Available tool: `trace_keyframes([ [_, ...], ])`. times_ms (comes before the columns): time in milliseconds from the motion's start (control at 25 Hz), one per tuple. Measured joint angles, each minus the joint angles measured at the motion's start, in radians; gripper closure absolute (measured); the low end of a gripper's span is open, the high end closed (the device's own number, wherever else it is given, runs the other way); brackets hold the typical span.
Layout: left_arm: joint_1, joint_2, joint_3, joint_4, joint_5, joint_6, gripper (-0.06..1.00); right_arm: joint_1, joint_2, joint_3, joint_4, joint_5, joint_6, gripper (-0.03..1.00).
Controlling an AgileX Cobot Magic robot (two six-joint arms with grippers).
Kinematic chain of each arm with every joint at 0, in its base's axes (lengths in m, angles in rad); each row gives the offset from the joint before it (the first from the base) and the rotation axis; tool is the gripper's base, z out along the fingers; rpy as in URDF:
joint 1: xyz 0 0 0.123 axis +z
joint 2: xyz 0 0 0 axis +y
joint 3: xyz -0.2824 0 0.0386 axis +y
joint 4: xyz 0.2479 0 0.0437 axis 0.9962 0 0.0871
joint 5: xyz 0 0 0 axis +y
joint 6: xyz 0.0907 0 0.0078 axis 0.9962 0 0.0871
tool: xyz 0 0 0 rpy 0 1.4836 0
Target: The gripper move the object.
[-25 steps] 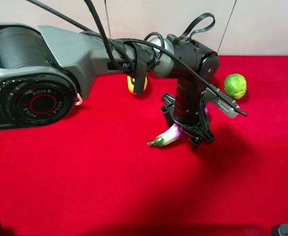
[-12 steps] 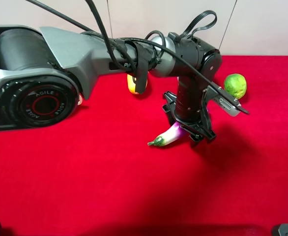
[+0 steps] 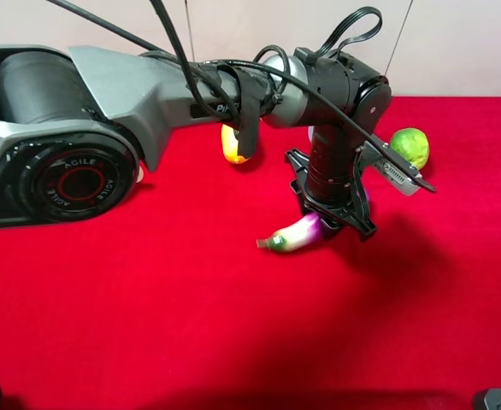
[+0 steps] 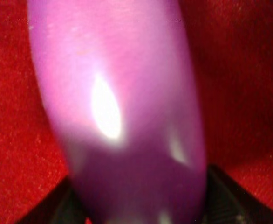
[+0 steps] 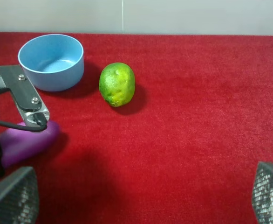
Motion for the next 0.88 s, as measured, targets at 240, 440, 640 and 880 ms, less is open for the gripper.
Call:
trace_keyframes([
  [240,0.000,0.000,0.000,0.000,0.000,0.000,0.45,0.000,0.000,0.000,0.001,0.000,0.000,0.28],
  [440,0.000,0.000,-0.004,0.000,0.022,0.000,0.45,0.000,0.000,0.000,0.001,0.000,0.000,0.28],
  [640,0.000,0.000,-0.071,0.000,0.137,-0.003,0.45,0.000,0.000,0.000,0.001,0.000,0.000,0.28],
  [880,0.000,-0.017,-0.153,0.008,0.148,-0.005,0.45,0.000,0.000,0.000,0.001,0.000,0.000,0.28],
])
